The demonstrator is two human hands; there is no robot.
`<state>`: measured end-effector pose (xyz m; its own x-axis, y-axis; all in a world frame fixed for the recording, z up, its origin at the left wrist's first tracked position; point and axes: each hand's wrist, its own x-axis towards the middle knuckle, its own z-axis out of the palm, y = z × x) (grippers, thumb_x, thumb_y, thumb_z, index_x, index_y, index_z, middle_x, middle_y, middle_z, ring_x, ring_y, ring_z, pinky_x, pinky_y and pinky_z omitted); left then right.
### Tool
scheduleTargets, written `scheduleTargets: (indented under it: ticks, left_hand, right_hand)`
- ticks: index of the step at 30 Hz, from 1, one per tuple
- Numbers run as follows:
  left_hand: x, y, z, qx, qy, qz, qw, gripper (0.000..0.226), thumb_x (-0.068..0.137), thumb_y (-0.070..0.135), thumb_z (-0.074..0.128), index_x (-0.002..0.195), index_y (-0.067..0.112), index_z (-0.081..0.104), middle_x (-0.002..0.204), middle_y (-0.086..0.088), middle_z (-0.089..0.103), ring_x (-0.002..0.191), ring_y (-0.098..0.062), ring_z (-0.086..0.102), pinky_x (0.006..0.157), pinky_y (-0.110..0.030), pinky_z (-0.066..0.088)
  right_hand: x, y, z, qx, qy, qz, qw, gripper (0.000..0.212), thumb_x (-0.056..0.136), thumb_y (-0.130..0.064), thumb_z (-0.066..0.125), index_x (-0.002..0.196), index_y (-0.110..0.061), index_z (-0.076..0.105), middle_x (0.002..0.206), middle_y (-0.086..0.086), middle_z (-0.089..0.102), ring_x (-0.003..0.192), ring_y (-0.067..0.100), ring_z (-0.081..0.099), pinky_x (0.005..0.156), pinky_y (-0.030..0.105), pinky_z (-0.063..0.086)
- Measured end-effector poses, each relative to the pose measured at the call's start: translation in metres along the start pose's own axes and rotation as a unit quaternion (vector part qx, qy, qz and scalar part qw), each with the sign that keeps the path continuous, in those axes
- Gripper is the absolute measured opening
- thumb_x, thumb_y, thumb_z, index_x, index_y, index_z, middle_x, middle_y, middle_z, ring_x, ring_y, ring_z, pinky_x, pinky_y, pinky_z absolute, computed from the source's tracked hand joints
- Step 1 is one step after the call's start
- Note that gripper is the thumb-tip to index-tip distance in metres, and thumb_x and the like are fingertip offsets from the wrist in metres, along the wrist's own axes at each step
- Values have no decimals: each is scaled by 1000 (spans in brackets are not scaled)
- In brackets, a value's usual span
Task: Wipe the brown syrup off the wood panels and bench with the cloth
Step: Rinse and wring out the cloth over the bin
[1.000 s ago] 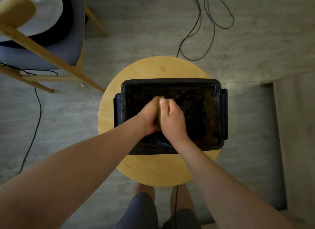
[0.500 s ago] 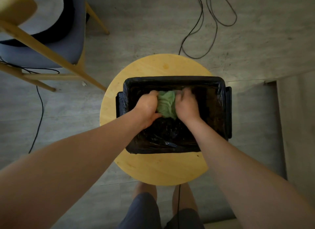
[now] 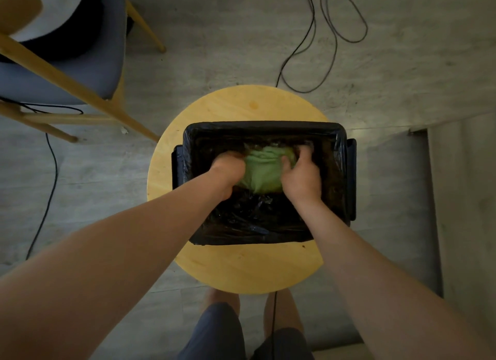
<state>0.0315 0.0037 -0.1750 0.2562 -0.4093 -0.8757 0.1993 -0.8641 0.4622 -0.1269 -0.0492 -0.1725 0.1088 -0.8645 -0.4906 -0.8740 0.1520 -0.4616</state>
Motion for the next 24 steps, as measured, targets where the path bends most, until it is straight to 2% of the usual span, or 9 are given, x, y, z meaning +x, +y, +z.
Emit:
scheduleTargets:
  ticks: [3, 6, 8, 11, 14, 16, 18, 21, 24]
  left_hand:
    - [-14, 5, 8, -82, -64, -81, 991, 29, 110, 32, 44, 118, 17, 67, 104, -11, 71, 94, -29, 67, 65, -36, 57]
    - [-15, 5, 14, -144, -125, -122, 974, 40, 108, 50, 39, 115, 22, 67, 105, -13, 71, 97, -32, 66, 76, -50, 55]
    - [-12, 2, 13, -179, -100, -109, 973, 39, 109, 45, 41, 123, 19, 67, 111, -14, 73, 97, -31, 70, 68, -43, 59]
    - [-3, -3, 15, -139, -83, -45, 986, 28, 104, 15, 52, 129, 16, 65, 113, -13, 75, 93, -25, 74, 67, -36, 61]
    - [-5, -2, 21, -143, -32, -15, 989, 42, 96, 6, 60, 136, 14, 47, 112, -12, 70, 94, -27, 73, 72, -40, 62]
    - [-8, -1, 21, -174, -3, -16, 985, 49, 92, 15, 66, 135, 16, 43, 109, -11, 68, 93, -26, 72, 71, -41, 62]
    - [-11, 3, 22, -183, -19, -59, 981, 50, 92, 35, 64, 137, 16, 56, 107, -13, 73, 93, -28, 74, 70, -40, 61]
    - [-20, 5, 19, -213, -82, -146, 962, 48, 103, 55, 41, 110, 18, 71, 95, -14, 73, 93, -32, 68, 81, -44, 55]
    - [-18, 0, 15, -233, -110, -111, 960, 43, 105, 37, 44, 84, 11, 69, 81, -11, 70, 73, -24, 72, 67, -33, 58]
  right_hand:
    - [1, -13, 2, -18, -60, 59, 996, 58, 108, -50, 35, 160, -28, 22, 96, 5, 58, 85, 31, 60, 75, 39, 49]
    - [-1, -26, 9, -15, -171, 20, 985, 51, 105, -54, 32, 141, -26, 54, 117, 8, 62, 105, 31, 63, 91, 42, 53]
    - [1, -30, 9, -77, -177, 13, 981, 53, 103, -54, 36, 124, -18, 69, 136, 13, 51, 114, 33, 57, 93, 42, 52]
    - [4, -25, 2, -180, -97, 33, 978, 58, 100, -54, 42, 132, -11, 63, 147, 14, 41, 125, 38, 49, 88, 44, 48]
    - [3, -14, -1, -58, -106, 16, 993, 60, 102, -52, 44, 153, -25, 31, 134, 14, 52, 114, 38, 58, 84, 43, 49]
    - [2, -11, 5, -4, -159, -10, 987, 54, 105, -46, 46, 153, -28, 31, 123, 10, 61, 108, 34, 63, 89, 43, 53]
    - [-1, -12, 12, 48, -155, -30, 986, 34, 107, -37, 47, 136, -22, 50, 113, 9, 66, 103, 31, 66, 90, 47, 56]
    - [-20, -23, 16, 122, -103, -69, 985, 25, 105, -42, 49, 101, -19, 59, 92, 4, 66, 86, 22, 65, 77, 43, 55]
    - [-48, -34, 12, 153, -50, -189, 969, 35, 106, -35, 50, 76, -17, 51, 71, -4, 54, 69, 13, 56, 63, 36, 45]
